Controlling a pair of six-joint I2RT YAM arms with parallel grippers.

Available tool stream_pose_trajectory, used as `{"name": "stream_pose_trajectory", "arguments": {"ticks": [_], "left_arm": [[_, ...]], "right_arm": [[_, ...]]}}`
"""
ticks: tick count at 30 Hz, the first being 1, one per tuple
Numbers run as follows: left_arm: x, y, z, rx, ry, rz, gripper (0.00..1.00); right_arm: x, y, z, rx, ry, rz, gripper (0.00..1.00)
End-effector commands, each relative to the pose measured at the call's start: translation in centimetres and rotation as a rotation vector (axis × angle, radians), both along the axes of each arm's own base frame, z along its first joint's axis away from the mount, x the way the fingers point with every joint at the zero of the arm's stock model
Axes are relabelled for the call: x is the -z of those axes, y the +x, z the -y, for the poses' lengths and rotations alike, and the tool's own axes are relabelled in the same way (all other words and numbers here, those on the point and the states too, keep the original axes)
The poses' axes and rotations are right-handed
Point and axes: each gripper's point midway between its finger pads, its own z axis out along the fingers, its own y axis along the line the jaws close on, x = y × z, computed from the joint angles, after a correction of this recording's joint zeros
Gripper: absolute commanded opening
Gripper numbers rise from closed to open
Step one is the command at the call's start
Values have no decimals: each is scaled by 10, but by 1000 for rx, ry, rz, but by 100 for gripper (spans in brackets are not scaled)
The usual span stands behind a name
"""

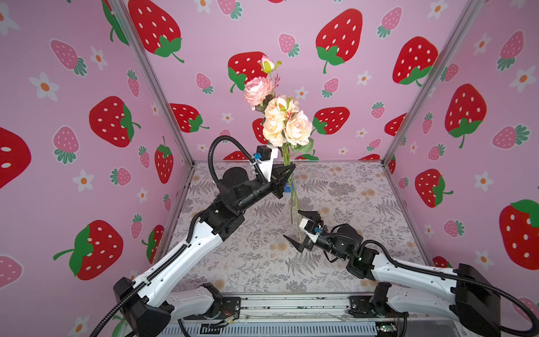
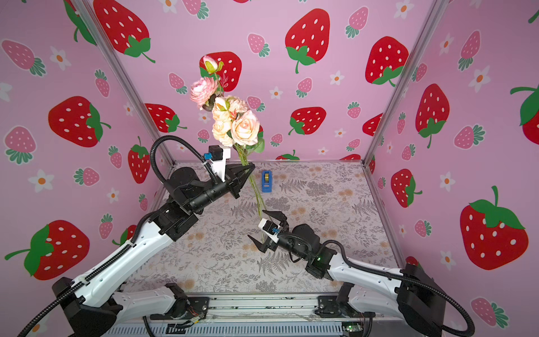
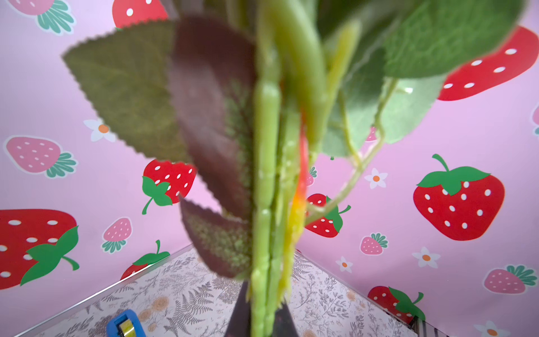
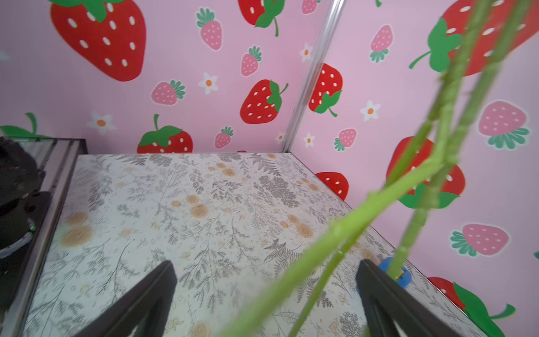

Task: Wrap bouquets with tape
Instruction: Wrap the tape around the bouquet.

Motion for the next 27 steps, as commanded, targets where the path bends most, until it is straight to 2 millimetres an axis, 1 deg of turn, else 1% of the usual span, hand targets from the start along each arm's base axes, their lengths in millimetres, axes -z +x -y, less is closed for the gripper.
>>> {"name": "stream_pose_trajectory", "arguments": {"ticks": [1,2,4,5,7,10,14,17,20,22,24,27], "left_arm": [[-21,2,3,45,-43,27,0],[-25,8,-1,27,-47,45,0],[-31,20,-14,-19,-69,66,0],[-35,23,-19,-24,-79,75,0],[-40,21,-22,-24,-60,112,0],[-35,17,-24,-33,-30,177,0],[-26,14,-32,-79,5,229,0],[-24,11,-34,-78,2,244,0],[-25,5,-30,-58,1,251,0],[-26,1,-26,-45,-1,252,0],[-28,-5,-22,-27,-6,258,0],[-31,-14,-16,0,-11,262,0]], "right_arm": [[-26,-18,-8,-104,39,129,100],[-24,-19,-9,-116,24,127,100],[-18,-17,-7,-99,6,113,100],[-18,-13,-4,-72,12,106,100],[-23,-2,7,14,42,88,100],[-43,1,21,71,113,75,100],[-69,2,24,77,180,1,100],[-83,9,17,88,222,-85,100],[-92,19,2,89,248,-202,100],[-94,25,-9,93,258,-255,100],[-89,38,-18,137,246,-273,100],[-80,61,-23,249,209,-240,100]]}}
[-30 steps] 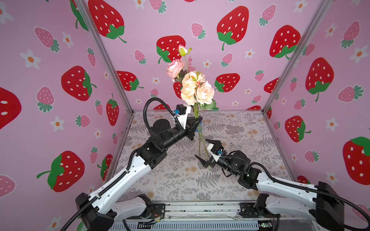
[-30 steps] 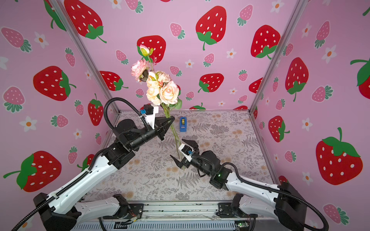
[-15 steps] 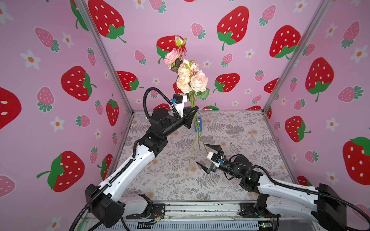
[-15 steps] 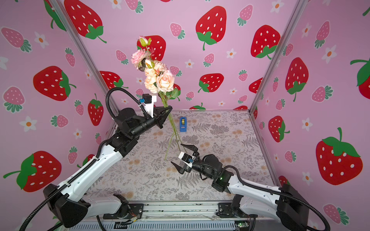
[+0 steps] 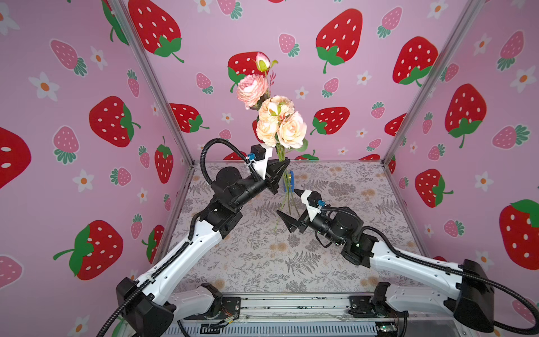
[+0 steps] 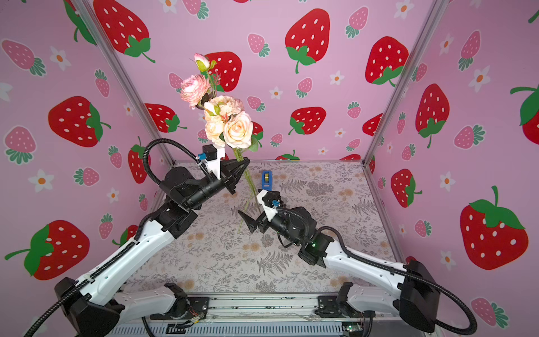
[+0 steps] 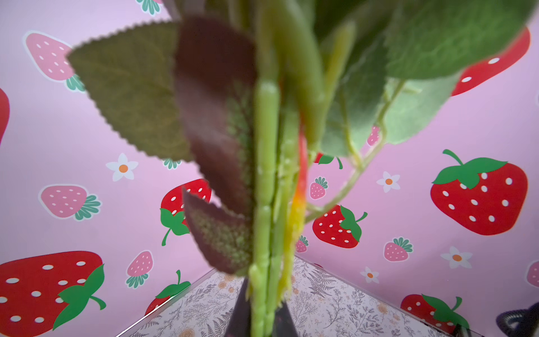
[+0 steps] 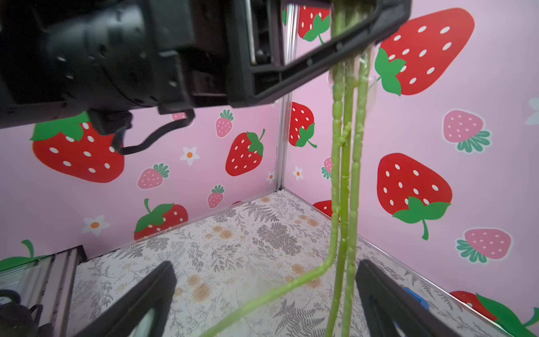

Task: Wrap bouquets with tape
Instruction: Wrap the tape around the bouquet.

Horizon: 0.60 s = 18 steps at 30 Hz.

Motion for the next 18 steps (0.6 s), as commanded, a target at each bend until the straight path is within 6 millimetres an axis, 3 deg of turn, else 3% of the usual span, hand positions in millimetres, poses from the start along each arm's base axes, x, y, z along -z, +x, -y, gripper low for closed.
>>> {"name": "stream_pose_trajectory", "arguments": {"ticks": [1,3,8,15,18], "left_arm": [[-24,-19,0,32,-32,85,0],[-28,-23,0,40,-44,82,0],[-34,-24,0,55,-58,28,0],[-40,-29,1,85,-43,-27,0],[-46,-33,5,129,-45,-61,0]], "right_arm": [[15,26,-1,136,-44,-34,100],[20,37,-1,191,-78,-6,100],[28,37,-7,181,-130,85,97],[32,47,6,203,-181,180,74],[35,57,14,238,-220,211,70]]}}
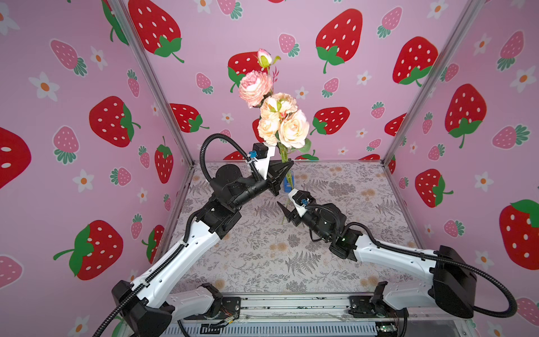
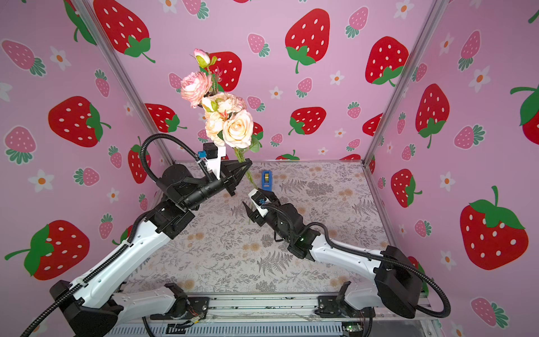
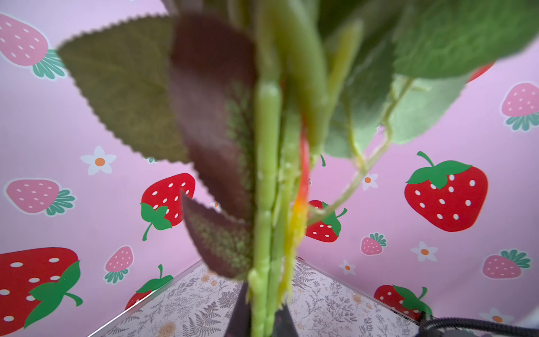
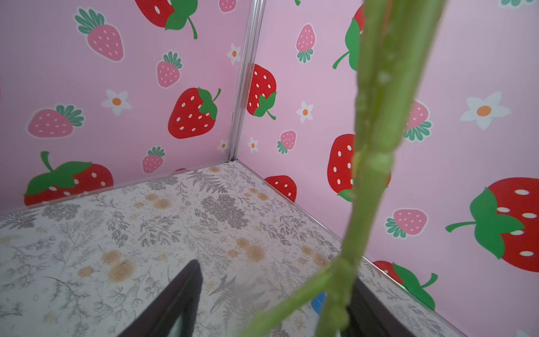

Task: Wrap bouquets with tape
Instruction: Wrap the tape around the bouquet.

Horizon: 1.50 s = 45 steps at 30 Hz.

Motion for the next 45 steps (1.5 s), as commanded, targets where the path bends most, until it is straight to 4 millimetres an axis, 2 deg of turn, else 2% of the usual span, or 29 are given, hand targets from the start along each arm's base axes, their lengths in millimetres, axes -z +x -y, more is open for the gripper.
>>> {"name": "stream_pose_trajectory", "arguments": {"ticks": [1,4,9,13,16,18,22,24,30,34,35,38,40,42,45], "left_arm": [[-34,-17,-1,68,-41,6,0],[-35,-14,-1,70,-44,-39,0],[-35,-9,-5,73,-60,-105,0],[-36,-11,-1,115,-67,-152,0],[-34,-12,2,138,-59,-182,0],[-32,-12,2,139,-57,-191,0],[-31,-8,-1,117,-36,-200,0],[-31,-4,-2,116,-27,-213,0],[-24,16,-12,86,44,-257,0],[-18,27,-19,47,95,-275,0],[-17,29,-21,40,94,-279,0],[-15,30,-21,40,64,-278,0],[-14,31,-21,39,40,-283,0],[-12,32,-21,38,21,-292,0],[-7,35,-23,12,15,-310,0]], "right_arm": [[-3,11,14,59,-53,79,71],[-4,15,22,79,-44,89,71],[-10,8,36,96,-12,133,68],[-7,8,33,81,-44,151,71],[-7,5,26,51,-62,171,67],[-8,3,23,30,-76,189,54],[-6,-3,18,-9,-122,236,11],[-2,-6,17,-19,-163,265,0],[25,-15,16,-21,-370,374,0],[40,1,27,80,-487,376,0],[38,6,31,116,-480,361,4],[29,12,33,150,-383,288,27],[22,11,29,132,-300,227,33],[15,11,25,119,-229,181,43],[3,15,22,131,-143,124,68]]}}
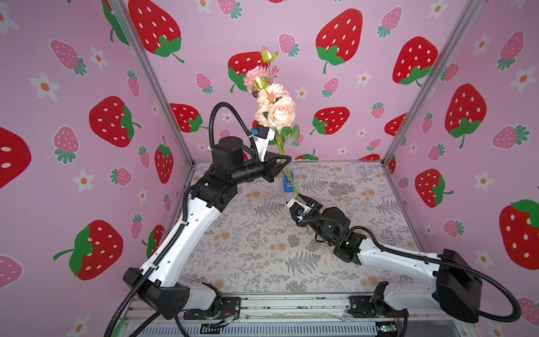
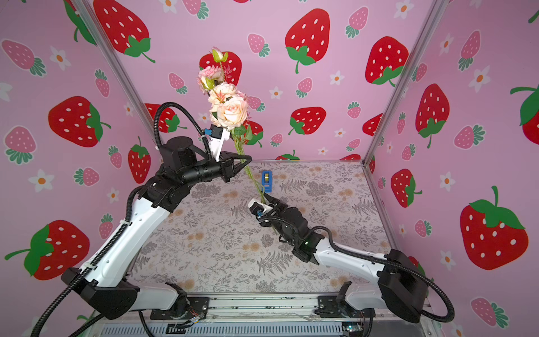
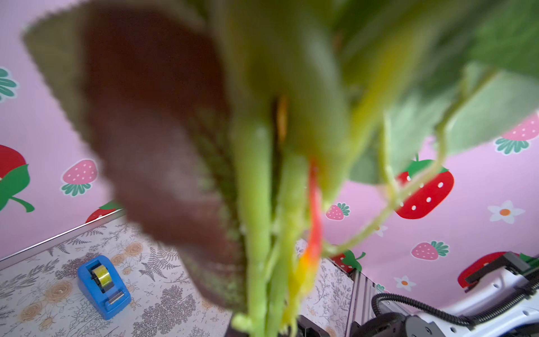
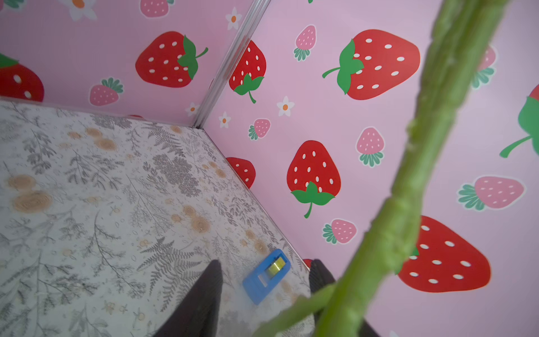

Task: Wrap bouquets with tape
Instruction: Wrap the tape around the bouquet.

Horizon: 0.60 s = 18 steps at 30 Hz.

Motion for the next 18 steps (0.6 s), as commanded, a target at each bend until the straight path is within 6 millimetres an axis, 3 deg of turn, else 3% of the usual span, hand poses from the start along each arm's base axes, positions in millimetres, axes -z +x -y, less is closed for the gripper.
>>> {"name": "stream_pose_trajectory", "arguments": {"ticks": [1,4,12,18], "left_arm": [[-22,-2,-14,-67,-46,60,0],[-18,3,-20,-128,-52,65,0],[-12,9,-25,-210,-58,88,0],[-14,7,-20,-189,-51,96,0]], "right_arm": [[-11,12,2,51,107,-88,73],[-23,12,-3,34,158,-110,79],[-53,10,-21,-48,278,-192,81],[-55,24,-24,16,275,-203,78]]}}
